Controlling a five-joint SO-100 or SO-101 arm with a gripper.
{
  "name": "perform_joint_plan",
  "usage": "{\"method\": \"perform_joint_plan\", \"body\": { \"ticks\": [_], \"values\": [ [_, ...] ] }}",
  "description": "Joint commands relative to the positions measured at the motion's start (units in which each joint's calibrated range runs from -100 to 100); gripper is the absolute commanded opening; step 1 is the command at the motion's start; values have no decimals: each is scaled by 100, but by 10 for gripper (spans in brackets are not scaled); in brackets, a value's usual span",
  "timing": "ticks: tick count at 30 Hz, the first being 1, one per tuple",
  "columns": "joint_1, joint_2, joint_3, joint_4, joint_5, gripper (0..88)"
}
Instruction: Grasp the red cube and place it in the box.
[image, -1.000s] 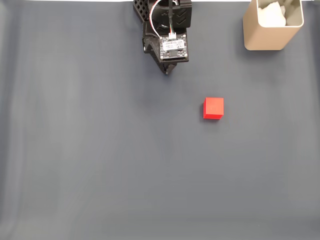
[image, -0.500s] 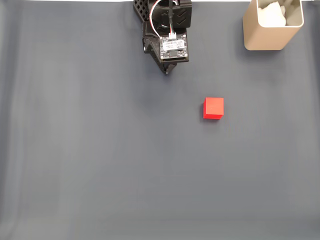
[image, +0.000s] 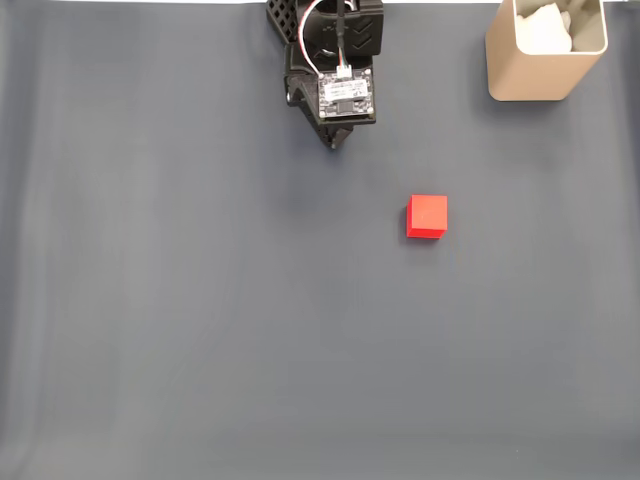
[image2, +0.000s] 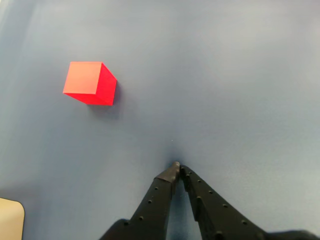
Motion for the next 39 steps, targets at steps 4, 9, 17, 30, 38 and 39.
{"method": "perform_joint_plan", "body": {
  "ticks": [4,9,17,30,38,39],
  "values": [
    [19,9,55,97,147,6],
    [19,9,55,97,147,6],
    [-2,9,55,97,171,6],
    [-45,9,55,97,78,8],
    [47,9,55,106,195,2],
    [62,9,55,106,195,2]
  ]
}}
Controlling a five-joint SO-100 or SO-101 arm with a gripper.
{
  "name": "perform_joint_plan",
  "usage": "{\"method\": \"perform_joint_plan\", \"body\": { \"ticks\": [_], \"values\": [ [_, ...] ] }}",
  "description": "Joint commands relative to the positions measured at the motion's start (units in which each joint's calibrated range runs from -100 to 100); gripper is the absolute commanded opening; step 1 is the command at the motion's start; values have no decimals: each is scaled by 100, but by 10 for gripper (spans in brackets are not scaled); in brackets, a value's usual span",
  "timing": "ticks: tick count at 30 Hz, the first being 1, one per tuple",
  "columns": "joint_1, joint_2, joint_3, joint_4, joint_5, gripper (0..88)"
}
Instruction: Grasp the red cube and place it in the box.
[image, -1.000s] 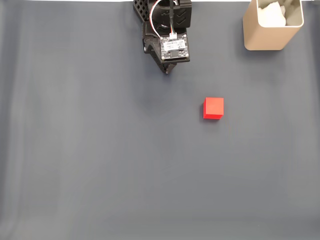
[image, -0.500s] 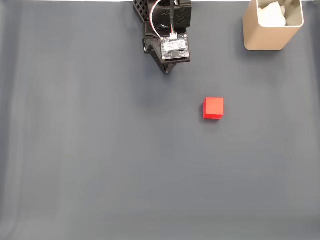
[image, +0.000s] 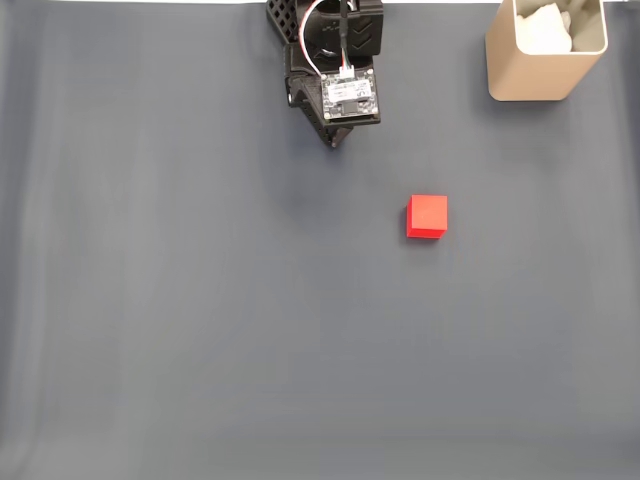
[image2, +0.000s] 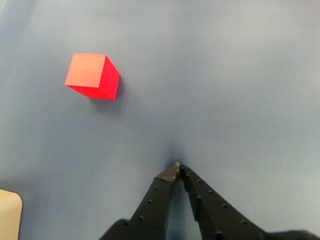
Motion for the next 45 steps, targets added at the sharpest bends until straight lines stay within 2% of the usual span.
{"method": "perform_joint_plan", "body": {
  "ticks": [1,11,24,35,45],
  "values": [
    [54,9,55,89,39,2],
    [54,9,55,-26,15,2],
    [153,61,-228,-2315,-166,11],
    [4,1662,-2124,-2717,-337,19],
    [-301,3202,-4339,-2414,-435,27]
  ]
}}
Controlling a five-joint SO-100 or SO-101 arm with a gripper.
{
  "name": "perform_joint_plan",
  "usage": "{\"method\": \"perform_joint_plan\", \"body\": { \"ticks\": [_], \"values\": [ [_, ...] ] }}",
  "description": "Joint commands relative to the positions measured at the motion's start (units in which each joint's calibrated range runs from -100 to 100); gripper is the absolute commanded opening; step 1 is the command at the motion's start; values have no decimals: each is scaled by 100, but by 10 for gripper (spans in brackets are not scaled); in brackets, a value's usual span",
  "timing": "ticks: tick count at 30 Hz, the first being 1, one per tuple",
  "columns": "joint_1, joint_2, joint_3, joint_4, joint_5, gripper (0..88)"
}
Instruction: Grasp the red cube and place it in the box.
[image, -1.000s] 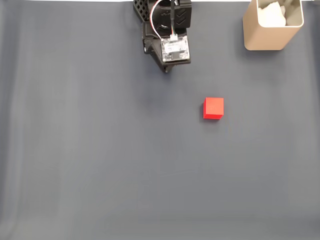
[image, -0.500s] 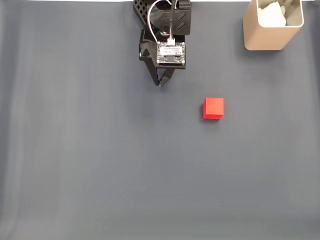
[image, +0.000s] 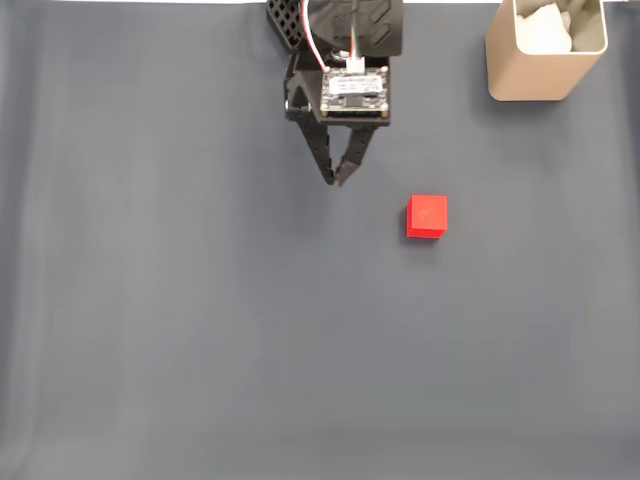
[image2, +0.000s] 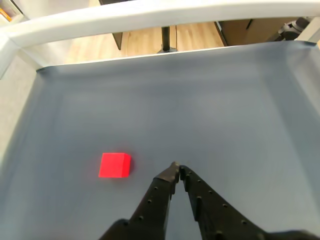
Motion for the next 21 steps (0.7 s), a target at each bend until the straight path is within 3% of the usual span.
{"method": "perform_joint_plan", "body": {
  "ticks": [1,21],
  "values": [
    [-162,434,-970,235,-29,28],
    [-1831,2433,-3732,2525,-576,63]
  ]
}}
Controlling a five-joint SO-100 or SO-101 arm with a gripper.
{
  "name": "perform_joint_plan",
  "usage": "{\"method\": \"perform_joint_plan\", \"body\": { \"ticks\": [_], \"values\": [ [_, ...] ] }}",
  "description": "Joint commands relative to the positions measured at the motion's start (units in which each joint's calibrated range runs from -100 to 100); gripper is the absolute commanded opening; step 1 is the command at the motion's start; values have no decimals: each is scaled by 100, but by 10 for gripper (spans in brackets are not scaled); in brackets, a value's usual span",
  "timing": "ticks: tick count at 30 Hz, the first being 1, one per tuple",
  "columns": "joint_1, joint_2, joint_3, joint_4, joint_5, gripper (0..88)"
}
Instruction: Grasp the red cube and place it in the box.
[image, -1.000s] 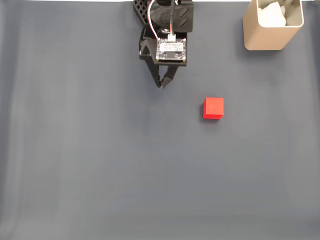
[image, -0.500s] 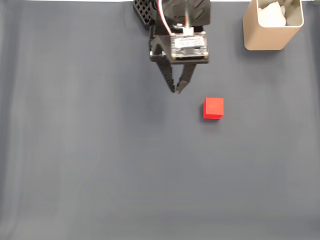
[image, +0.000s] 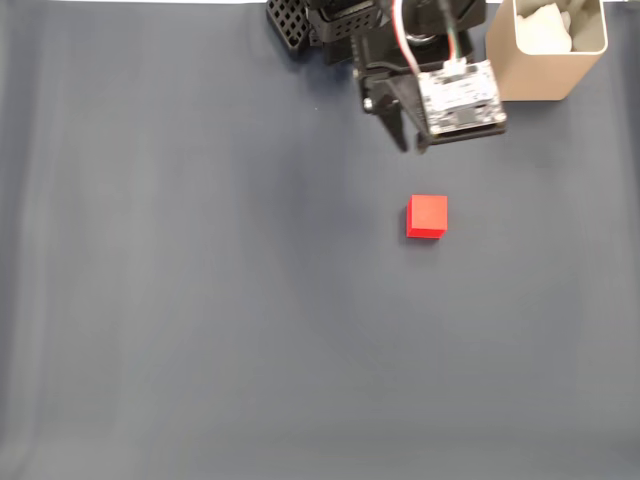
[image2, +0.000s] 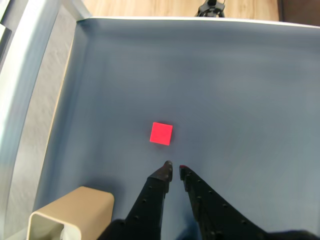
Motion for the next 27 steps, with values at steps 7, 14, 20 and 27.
{"method": "perform_joint_plan", "body": {
  "ticks": [7,14,20,27],
  "values": [
    [-470,617,-909,243,-313,95],
    [-357,1067,-1128,194,-400,185],
    [-144,1353,-1155,-93,-430,283],
    [105,1638,-1018,-307,-479,377]
  ]
}}
